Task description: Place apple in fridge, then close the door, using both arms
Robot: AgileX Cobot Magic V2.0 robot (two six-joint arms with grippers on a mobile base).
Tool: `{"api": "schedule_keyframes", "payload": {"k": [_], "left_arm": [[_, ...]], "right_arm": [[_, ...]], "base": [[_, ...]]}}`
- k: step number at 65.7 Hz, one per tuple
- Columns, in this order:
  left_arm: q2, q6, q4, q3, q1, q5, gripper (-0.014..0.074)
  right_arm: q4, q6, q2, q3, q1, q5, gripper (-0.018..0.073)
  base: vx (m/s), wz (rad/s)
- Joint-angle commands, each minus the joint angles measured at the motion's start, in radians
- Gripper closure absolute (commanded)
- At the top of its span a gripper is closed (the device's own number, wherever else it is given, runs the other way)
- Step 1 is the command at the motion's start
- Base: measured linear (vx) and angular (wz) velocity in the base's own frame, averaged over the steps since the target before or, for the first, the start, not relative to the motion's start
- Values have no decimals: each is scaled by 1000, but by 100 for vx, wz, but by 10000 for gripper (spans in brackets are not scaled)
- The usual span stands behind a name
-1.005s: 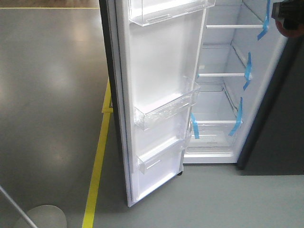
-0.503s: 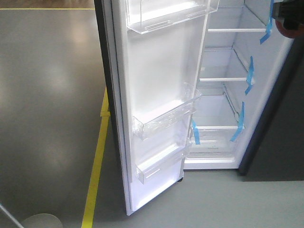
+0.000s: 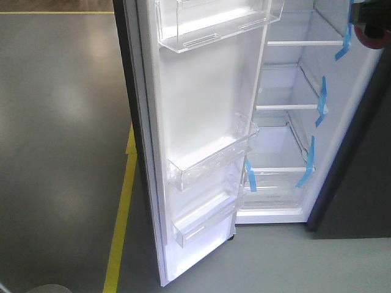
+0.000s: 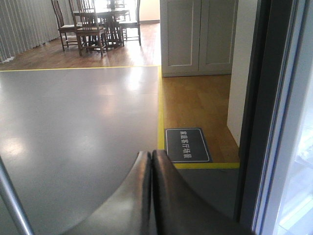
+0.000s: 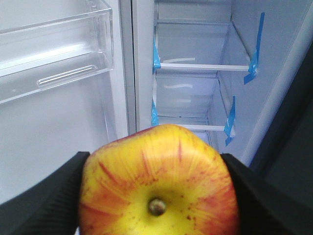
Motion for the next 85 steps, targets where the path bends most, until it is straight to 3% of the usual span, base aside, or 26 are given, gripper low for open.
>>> {"api": "schedule_keyframes", "payload": {"k": [1, 85], "left_arm": [[-13, 0, -8, -18, -1, -71, 602], [-13, 0, -8, -18, -1, -71, 602]], "right_arm": [[-9, -5, -30, -30, 0, -81, 391], [-9, -5, -30, -30, 0, -81, 391]], "base": [[6, -2], [5, -1]]}}
